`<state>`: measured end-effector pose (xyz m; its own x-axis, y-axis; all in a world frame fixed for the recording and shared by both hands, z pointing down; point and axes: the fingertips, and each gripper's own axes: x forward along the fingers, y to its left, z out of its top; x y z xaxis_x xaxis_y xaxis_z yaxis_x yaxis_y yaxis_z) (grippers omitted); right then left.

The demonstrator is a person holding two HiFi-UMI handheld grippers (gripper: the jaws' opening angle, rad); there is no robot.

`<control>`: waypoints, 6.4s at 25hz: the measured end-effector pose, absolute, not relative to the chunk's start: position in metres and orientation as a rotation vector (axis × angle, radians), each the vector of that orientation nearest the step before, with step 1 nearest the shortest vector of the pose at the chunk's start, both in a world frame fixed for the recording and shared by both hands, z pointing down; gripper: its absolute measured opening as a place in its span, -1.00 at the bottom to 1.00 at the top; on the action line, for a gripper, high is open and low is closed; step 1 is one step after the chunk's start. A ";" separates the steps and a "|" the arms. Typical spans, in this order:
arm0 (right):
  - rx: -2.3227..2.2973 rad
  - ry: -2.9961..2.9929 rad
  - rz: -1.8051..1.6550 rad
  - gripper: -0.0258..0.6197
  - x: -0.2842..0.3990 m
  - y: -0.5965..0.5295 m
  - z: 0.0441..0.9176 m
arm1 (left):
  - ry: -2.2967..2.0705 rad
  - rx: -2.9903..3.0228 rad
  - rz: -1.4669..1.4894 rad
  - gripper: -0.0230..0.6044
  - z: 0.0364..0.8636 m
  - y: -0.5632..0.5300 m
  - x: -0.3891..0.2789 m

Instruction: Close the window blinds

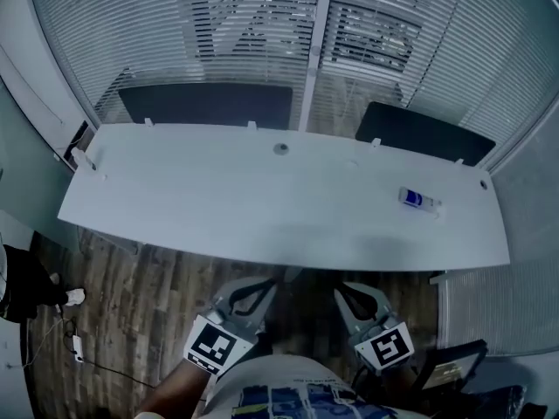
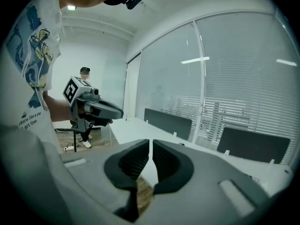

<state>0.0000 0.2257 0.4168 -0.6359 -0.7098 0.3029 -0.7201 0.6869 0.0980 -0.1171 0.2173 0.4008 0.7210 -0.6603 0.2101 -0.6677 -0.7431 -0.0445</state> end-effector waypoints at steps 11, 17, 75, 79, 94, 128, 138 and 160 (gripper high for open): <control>1.194 -2.549 0.044 -0.88 -0.042 0.166 0.418 | -1.037 2.922 0.345 -0.88 0.410 0.158 -0.157; 1.243 -2.528 0.066 -0.88 -0.051 0.152 0.417 | -0.985 2.947 0.329 -0.88 0.410 0.137 -0.162; 1.186 -2.554 0.062 -0.88 0.094 -0.055 0.420 | -1.265 2.919 0.463 -0.85 0.385 -0.147 -0.043; 1.240 -2.528 0.063 -0.88 0.102 -0.053 0.422 | -1.245 2.951 0.503 -0.83 0.387 -0.167 -0.036; 1.369 -2.442 0.131 -0.88 0.125 -0.067 0.430 | -1.397 3.031 0.542 -0.73 0.361 -0.284 -0.026; 1.375 -2.382 0.253 -0.88 0.145 -0.093 0.453 | -1.855 3.117 1.276 -0.44 0.326 -0.435 -0.004; 1.377 -2.381 0.261 -0.88 0.147 -0.094 0.456 | -1.879 3.074 1.446 -0.48 0.333 -0.447 -0.003; 1.382 -2.376 0.289 -0.88 0.149 -0.096 0.462 | -1.810 2.687 0.422 -0.51 0.328 -0.452 -0.015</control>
